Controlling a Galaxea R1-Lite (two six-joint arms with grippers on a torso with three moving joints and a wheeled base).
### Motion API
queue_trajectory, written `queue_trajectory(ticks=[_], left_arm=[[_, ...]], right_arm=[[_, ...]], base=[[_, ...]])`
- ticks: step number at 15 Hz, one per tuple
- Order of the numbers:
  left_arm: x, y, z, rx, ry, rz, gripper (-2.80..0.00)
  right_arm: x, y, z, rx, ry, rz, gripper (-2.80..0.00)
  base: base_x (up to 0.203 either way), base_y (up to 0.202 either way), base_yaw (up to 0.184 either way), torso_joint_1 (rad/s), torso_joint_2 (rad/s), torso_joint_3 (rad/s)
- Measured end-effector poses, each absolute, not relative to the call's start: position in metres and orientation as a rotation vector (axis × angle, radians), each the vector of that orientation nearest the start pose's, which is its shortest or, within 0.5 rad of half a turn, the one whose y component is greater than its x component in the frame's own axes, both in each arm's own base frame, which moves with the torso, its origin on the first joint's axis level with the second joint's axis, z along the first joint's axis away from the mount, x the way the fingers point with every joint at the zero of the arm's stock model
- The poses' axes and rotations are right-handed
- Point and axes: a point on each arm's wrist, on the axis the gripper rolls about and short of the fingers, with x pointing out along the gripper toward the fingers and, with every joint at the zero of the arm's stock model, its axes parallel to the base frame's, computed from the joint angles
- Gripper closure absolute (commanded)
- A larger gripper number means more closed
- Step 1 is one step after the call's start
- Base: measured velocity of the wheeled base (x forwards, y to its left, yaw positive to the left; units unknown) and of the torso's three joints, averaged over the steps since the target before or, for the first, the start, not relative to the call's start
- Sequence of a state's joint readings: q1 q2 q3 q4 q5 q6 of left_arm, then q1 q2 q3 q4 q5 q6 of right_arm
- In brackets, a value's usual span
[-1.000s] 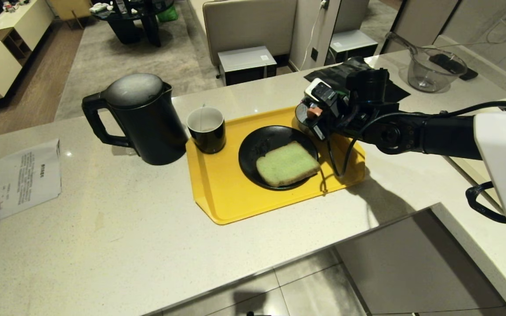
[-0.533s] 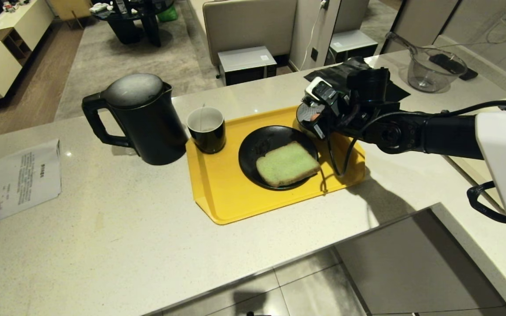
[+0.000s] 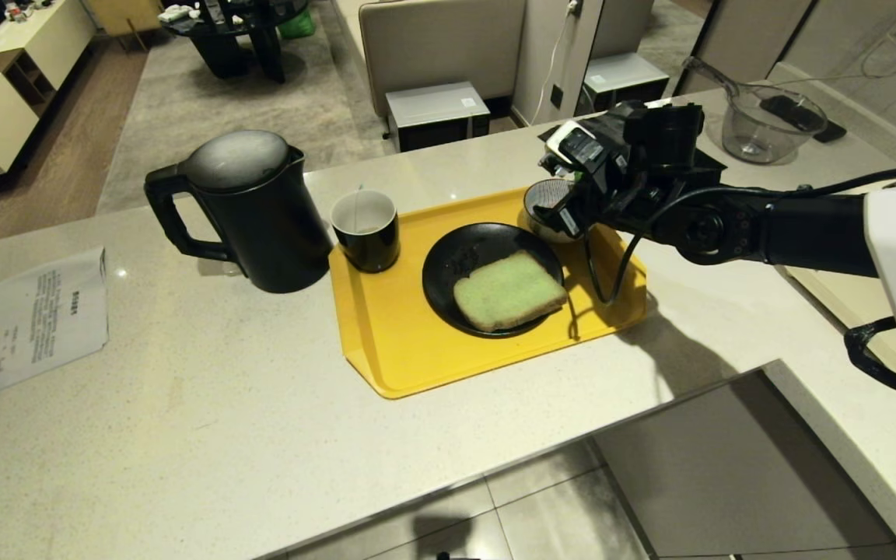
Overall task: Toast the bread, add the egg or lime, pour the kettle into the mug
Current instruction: Pick up the kettle
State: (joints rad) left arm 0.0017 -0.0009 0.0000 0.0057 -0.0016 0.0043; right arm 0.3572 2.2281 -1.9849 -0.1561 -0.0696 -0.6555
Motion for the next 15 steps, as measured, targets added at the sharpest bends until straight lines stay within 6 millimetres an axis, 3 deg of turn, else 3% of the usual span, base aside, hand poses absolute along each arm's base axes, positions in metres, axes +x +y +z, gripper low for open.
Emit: queue_trajectory(ticks=[4,5,9,15], left_arm=[[-0.023,0.0,0.075,0.004,0.005,0.001,0.0],[-0.023,0.0,0.075,0.004,0.005,0.001,0.0],[-0.023,0.0,0.075,0.005,0.005,0.0,0.0],[-0.023,0.0,0.075,0.004,0.005,0.001,0.0]], right_arm=[[0.434,0.16,0.279,-0.655,-0.063,0.288,-2.8],[0.431,0.159,0.285,-0.646,-0.072,0.284,0.0],[0.403,0.148,0.323,-0.587,-0.131,0.263,0.0],[0.326,0.118,0.384,-0.445,-0.115,0.232,0.0]], base=[[0.0,0.0,0.0,0.0,0.0,0.0],[0.0,0.0,0.0,0.0,0.0,0.0],[0.0,0.0,0.0,0.0,0.0,0.0],[0.0,0.0,0.0,0.0,0.0,0.0]])
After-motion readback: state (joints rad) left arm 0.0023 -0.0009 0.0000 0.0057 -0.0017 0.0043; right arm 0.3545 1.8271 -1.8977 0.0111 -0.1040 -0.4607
